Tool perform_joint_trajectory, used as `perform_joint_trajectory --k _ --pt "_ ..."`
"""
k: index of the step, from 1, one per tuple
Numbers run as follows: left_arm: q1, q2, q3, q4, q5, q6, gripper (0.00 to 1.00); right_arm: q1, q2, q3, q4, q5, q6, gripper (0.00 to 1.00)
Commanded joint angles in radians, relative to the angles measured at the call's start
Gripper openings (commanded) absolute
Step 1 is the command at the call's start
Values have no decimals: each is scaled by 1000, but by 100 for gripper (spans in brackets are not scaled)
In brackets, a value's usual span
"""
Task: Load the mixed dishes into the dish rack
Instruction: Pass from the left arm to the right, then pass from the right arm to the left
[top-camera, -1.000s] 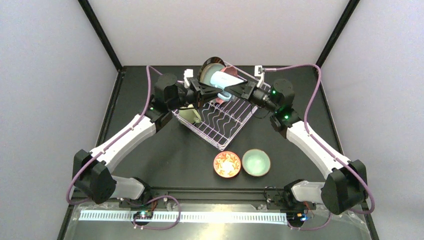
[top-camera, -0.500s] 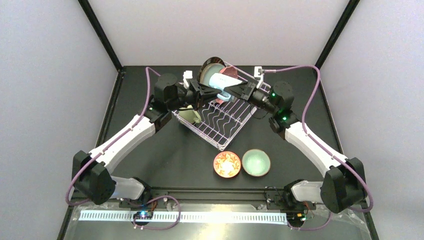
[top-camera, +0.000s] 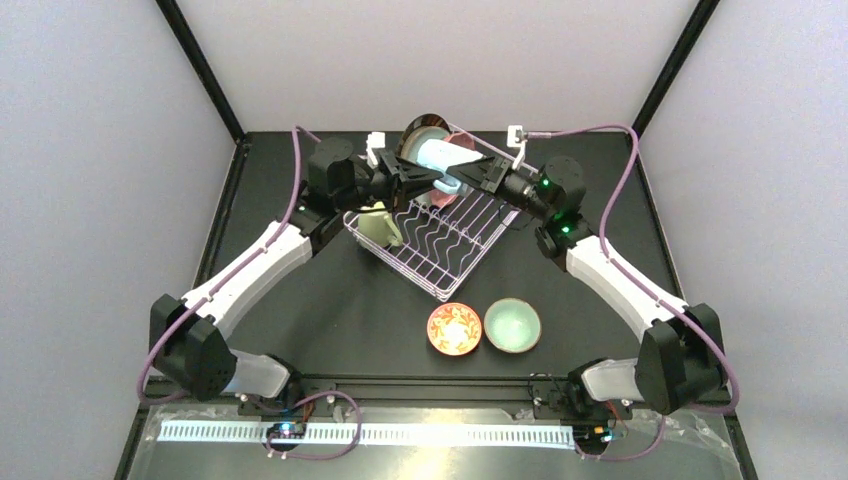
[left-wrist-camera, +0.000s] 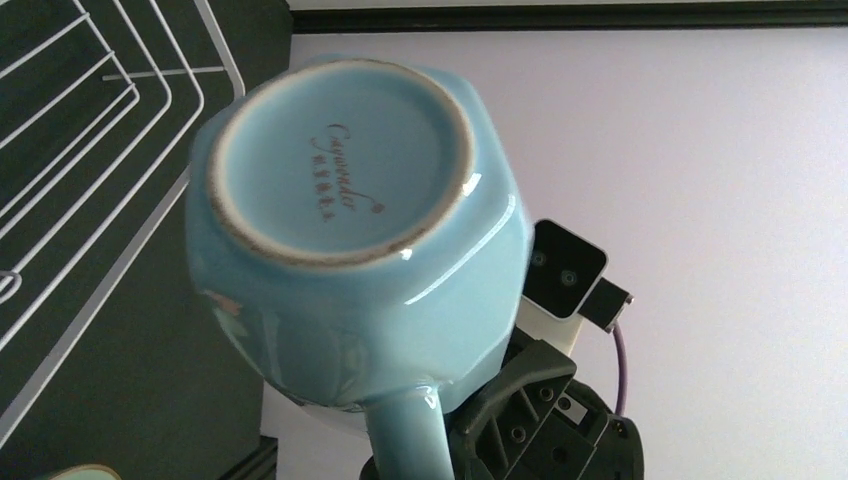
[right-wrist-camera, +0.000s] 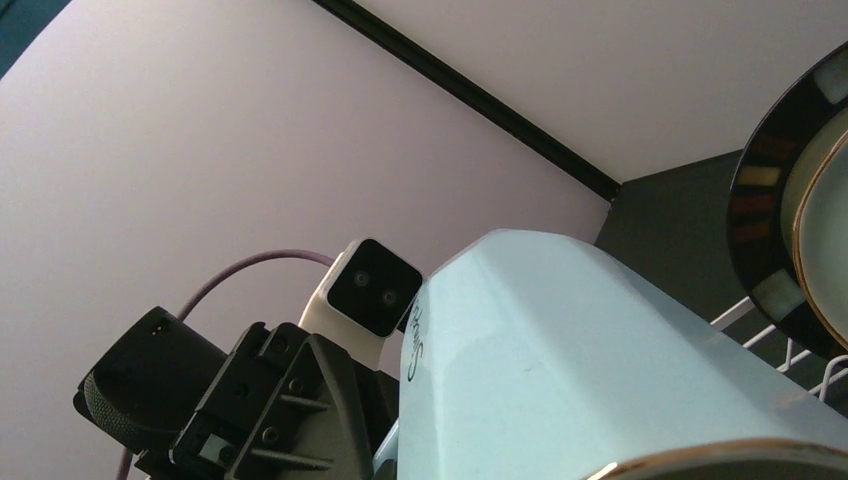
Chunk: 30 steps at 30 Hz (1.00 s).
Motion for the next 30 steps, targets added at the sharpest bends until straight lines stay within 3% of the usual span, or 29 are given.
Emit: perform_joint_trajectory --k 1,15,30 --pt "-59 33 88 65 235 152 31 25 49 44 2 -26 64 0" --pt "-25 -15 107 -3 135 193 66 25 48 37 28 8 72 0" --pt "76 -217 -59 104 -58 77 73 23 24 42 75 114 168 0"
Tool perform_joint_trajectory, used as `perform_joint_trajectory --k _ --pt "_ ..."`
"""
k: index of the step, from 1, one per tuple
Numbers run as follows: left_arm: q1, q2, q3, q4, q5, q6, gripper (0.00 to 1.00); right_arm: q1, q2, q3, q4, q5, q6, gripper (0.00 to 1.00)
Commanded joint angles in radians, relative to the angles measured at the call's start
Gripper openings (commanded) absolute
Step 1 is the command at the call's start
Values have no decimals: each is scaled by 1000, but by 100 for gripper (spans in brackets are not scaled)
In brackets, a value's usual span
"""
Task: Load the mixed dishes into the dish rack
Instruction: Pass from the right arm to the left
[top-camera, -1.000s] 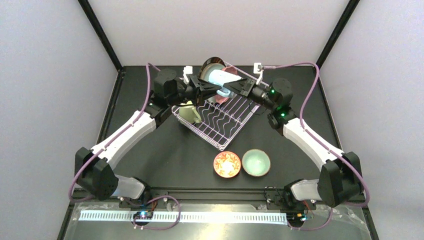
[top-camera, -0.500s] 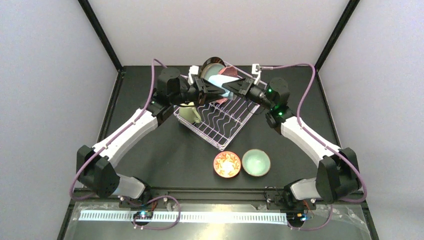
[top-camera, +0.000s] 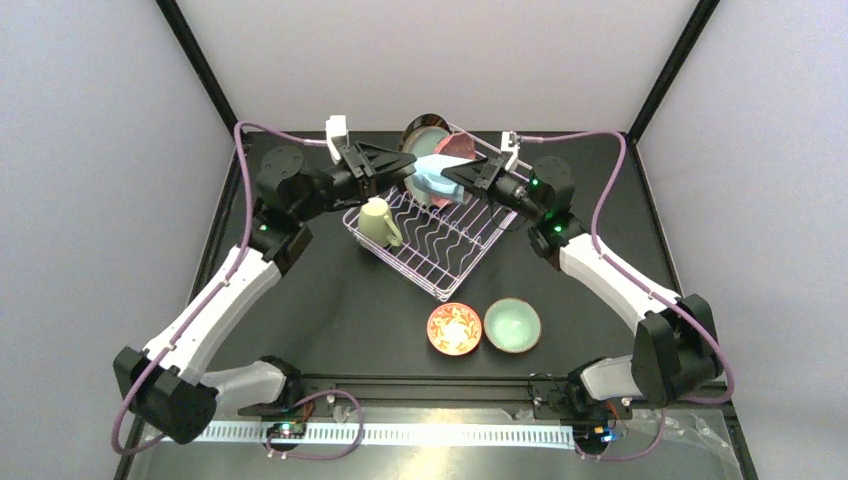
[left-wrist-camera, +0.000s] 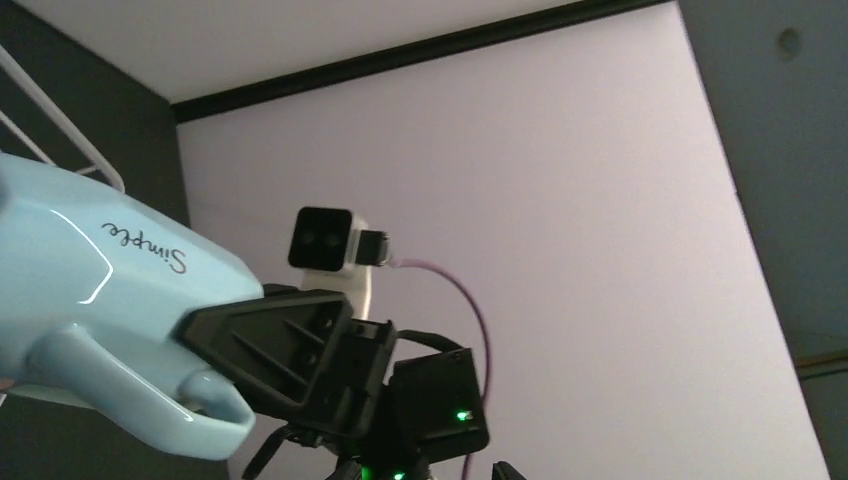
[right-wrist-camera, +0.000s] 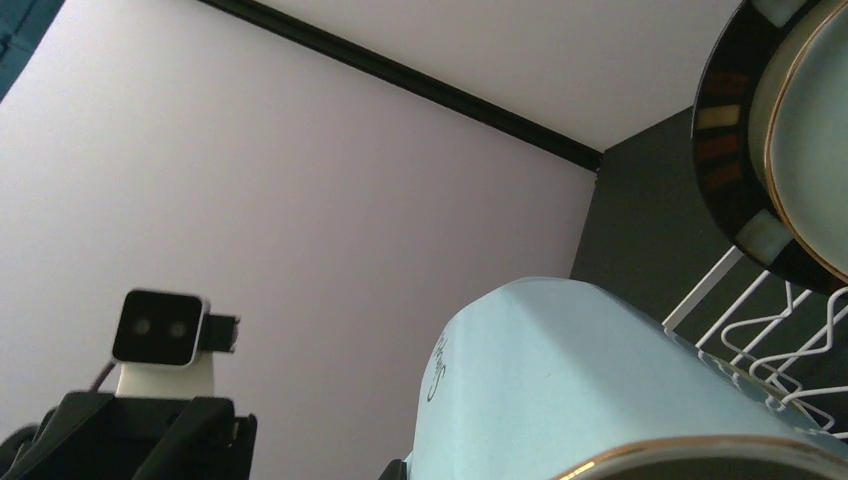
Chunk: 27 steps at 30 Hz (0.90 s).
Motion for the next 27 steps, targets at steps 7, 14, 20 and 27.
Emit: perform_joint_trajectory --k 7,14,20,27 --pt "10 -48 -39 -8 -109 71 73 7 6 81 191 181 177 0" --pt "11 -32 -27 -34 -130 142 73 7 63 159 372 316 374 0" --pt "9 20 -14 31 -147 133 73 8 127 185 578 405 550 0" --pt "-9 127 52 138 -169 46 74 8 258 210 915 489 744 0"
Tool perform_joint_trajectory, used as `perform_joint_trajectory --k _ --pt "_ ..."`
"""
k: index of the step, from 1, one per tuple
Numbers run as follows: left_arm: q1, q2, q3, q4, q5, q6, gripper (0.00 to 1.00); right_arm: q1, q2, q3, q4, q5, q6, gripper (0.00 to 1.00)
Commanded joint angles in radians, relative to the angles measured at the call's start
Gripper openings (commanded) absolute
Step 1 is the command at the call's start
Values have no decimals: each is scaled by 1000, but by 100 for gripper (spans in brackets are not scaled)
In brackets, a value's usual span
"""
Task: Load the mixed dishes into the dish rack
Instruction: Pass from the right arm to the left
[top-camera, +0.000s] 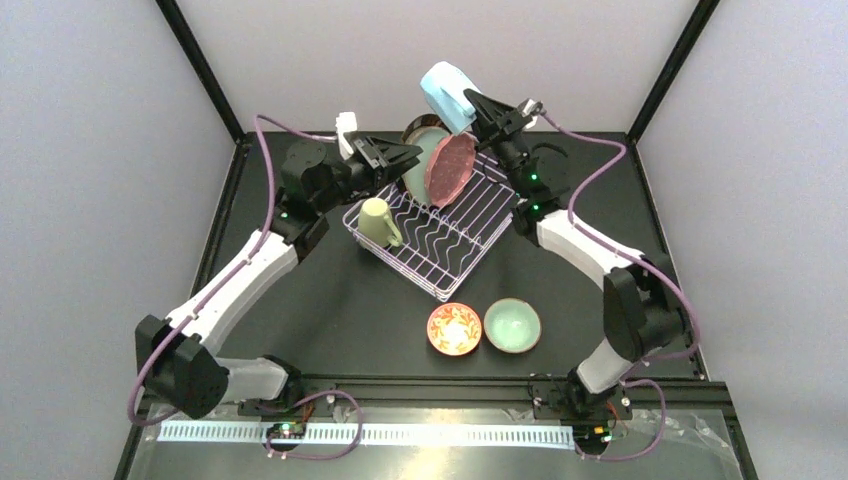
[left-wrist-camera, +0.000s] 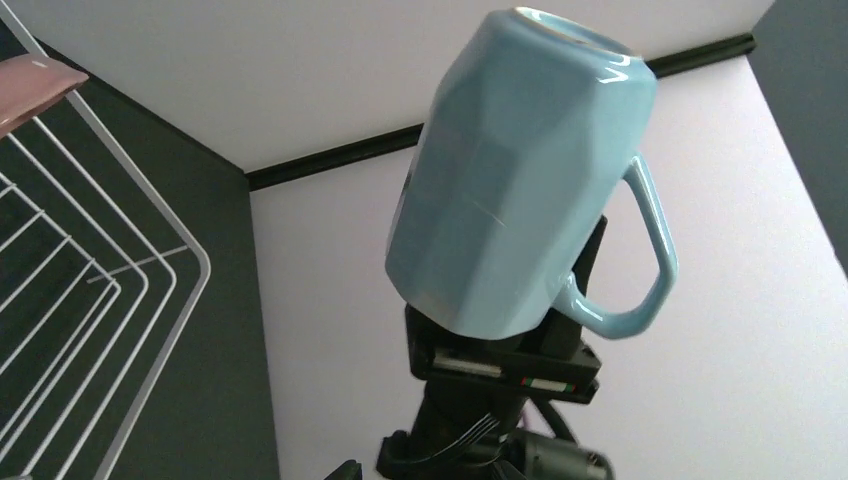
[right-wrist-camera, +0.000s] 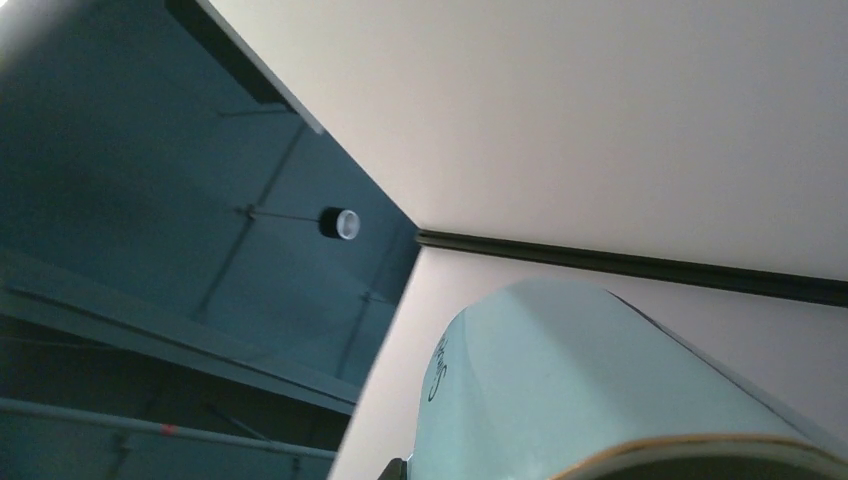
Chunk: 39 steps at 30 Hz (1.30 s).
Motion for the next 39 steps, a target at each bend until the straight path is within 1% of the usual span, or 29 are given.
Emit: perform_joint_trajectory --k 1,7,13,18,22,25,30,34,35,39 --pt "-17 70 84 108 -33 -71 74 5 67 75 375 112 160 0" --pt "-25 176 155 216 -33 -203 74 4 175 198 528 109 213 0" --pt "-27 255 208 287 -48 -326 75 5 243 270 599 118 248 0" --pt "-27 295 201 399 -96 -463 77 4 287 289 667 142 274 0" --pt "-27 333 210 505 -127 -572 78 5 340 357 713 131 287 0" --pt "-31 364 226 542 -135 -649 78 7 369 401 732 128 291 0" --pt "-53 392 197 622 -160 -786 79 18 424 483 754 134 301 0" --pt "-68 386 162 638 -205 -830 79 33 458 540 759 137 304 0" --pt "-67 381 151 639 -222 -838 81 36 462 548 758 137 305 0" --pt "-70 364 109 679 -316 -871 82 46 474 551 775 140 307 0"
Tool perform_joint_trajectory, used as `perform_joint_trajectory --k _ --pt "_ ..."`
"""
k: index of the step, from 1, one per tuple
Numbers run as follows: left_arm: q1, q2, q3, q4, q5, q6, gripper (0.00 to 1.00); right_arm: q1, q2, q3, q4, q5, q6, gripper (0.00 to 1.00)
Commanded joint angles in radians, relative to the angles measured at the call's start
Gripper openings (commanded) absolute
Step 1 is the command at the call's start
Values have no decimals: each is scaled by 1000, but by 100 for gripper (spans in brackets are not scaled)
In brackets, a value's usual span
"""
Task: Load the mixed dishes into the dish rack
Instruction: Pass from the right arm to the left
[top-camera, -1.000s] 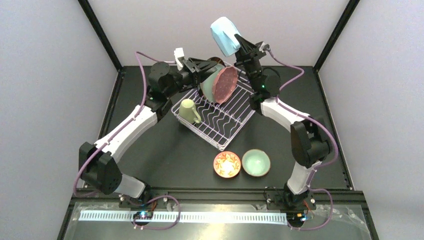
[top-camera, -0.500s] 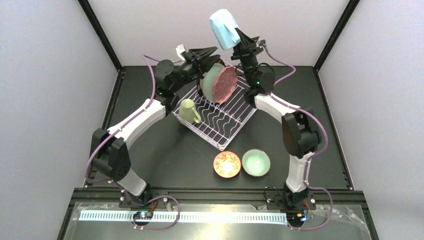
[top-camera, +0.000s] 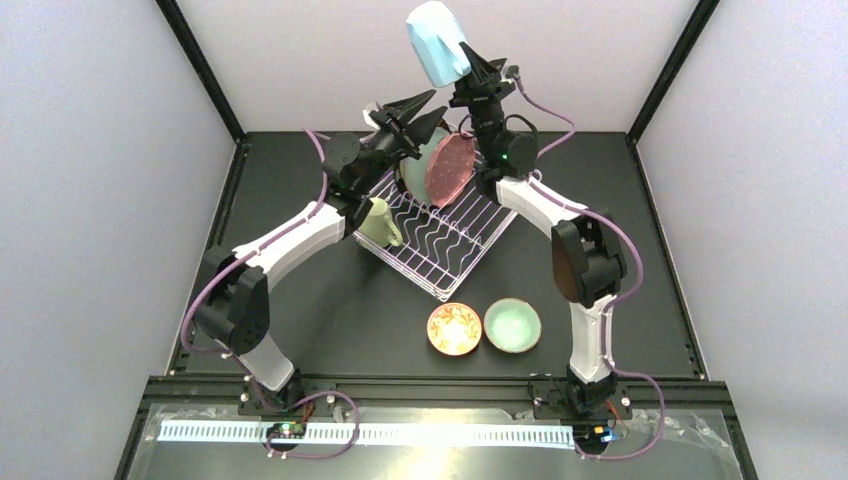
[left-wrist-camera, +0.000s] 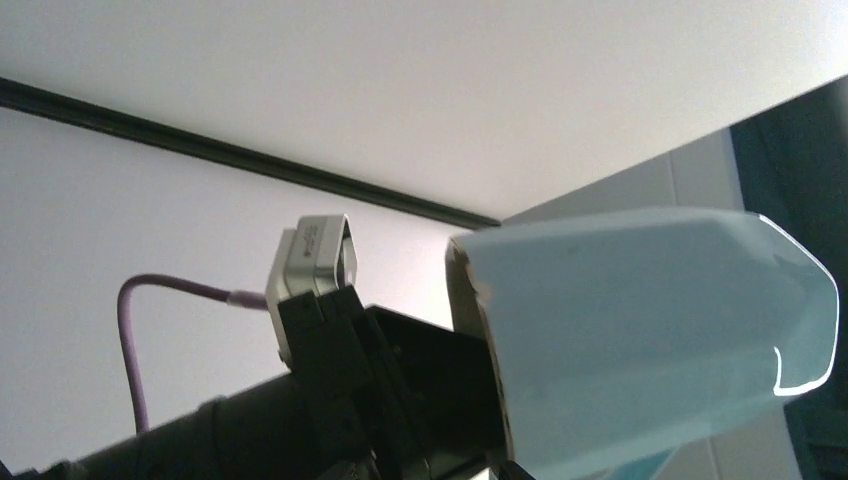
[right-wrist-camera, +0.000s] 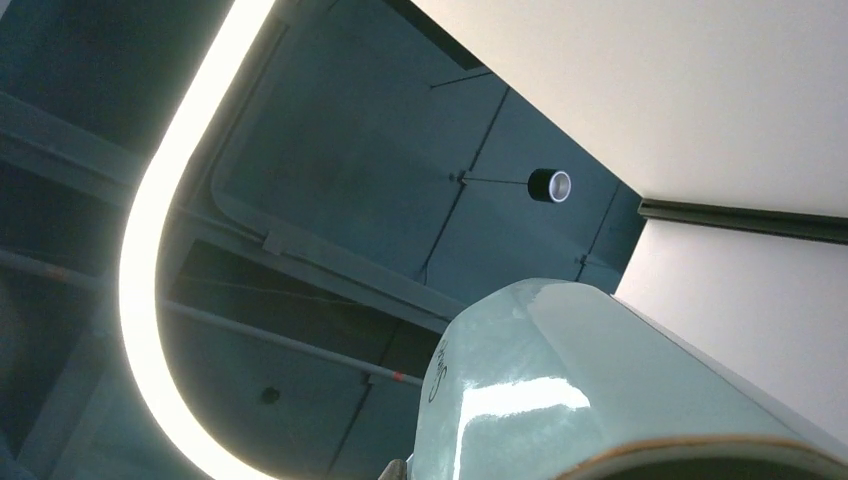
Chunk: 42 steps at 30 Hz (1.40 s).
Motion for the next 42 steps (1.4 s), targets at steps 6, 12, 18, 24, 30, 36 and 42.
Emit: perform_joint_trajectory --k 6,12,18,24,30,36,42 --pt "-5 -21 -60 156 -216 -143 81 16 2 0 388 26 19 0" --pt "-5 -8 -70 201 -237 -159 81 16 8 9 394 17 18 0" --pt "-6 24 -36 230 -232 -182 81 22 23 25 397 10 16 0" --pt "-7 66 -10 281 -223 -219 81 39 56 60 401 14 20 0" --pt "-7 108 -17 347 -223 -264 81 53 68 77 400 8 28 0" --pt "-8 128 -2 381 -241 -259 81 61 49 47 410 -7 32 0" --pt "-8 165 55 437 -280 -250 81 72 28 5 426 2 37 0"
